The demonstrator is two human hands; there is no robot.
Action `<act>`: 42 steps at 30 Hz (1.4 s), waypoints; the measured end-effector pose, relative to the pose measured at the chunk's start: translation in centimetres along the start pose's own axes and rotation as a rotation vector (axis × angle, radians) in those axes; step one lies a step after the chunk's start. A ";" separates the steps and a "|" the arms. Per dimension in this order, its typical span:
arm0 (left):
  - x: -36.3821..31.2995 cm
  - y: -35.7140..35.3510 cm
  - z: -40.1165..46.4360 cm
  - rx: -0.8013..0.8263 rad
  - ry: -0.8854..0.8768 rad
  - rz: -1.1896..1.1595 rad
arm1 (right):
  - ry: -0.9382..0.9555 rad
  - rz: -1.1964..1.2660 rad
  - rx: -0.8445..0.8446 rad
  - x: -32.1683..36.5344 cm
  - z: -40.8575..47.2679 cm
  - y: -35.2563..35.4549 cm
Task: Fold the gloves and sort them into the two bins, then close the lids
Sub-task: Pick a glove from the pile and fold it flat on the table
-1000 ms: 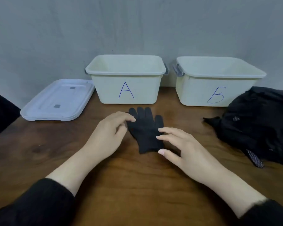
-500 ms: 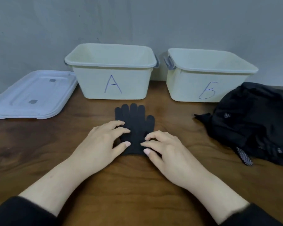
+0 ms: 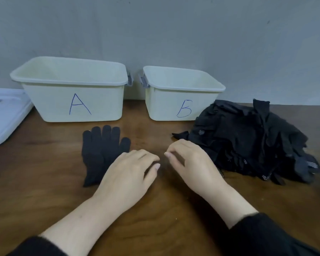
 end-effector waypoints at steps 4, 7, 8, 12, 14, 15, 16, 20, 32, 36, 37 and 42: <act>-3.1 -3.3 1.8 0.065 -0.032 -0.084 | -0.086 -0.106 -0.107 -4.5 0.7 5.6; -4.4 -4.7 3.0 0.074 -0.033 -0.086 | -0.167 -0.354 -0.100 -8.5 1.1 8.0; -4.6 -4.9 3.4 0.072 -0.017 -0.099 | -0.213 -0.442 -0.071 -9.8 1.0 8.4; -4.8 -5.3 3.8 0.080 0.027 -0.175 | -0.292 -0.563 -0.065 -12.5 0.6 8.9; -4.3 -5.1 3.5 0.096 0.038 -0.205 | -0.268 -0.478 -0.123 -12.6 0.6 9.3; -3.9 -4.9 3.3 0.098 0.046 -0.219 | -0.263 -0.437 -0.137 -12.6 0.6 9.5; -3.4 -4.8 3.2 0.100 0.059 -0.232 | -0.265 -0.414 -0.136 -12.6 0.6 9.6; -2.0 -4.3 3.2 0.071 0.105 -0.268 | -0.246 -0.364 -0.105 -12.7 0.3 10.1; -2.1 -0.8 2.9 -0.284 0.165 -0.739 | -0.387 0.387 -0.238 -4.1 0.5 15.2; -1.6 -1.0 2.7 -0.268 0.242 -0.985 | -0.473 0.550 0.010 -2.7 0.7 10.3; -1.4 -1.2 2.6 -0.247 0.292 -1.022 | -0.486 0.592 0.038 -2.6 0.7 9.2; 0.4 -1.1 1.4 -0.232 0.408 -1.126 | -0.529 0.736 0.117 -1.5 1.5 4.7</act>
Point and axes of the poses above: each hand's wrist, its own z-axis towards the middle knuckle, its own y-axis out of the back of the hand, x = y × z, the point moved 9 cm from there along z, towards the middle knuckle, and after that the axes turned 8 degrees about -y, right-handed, at the moved point
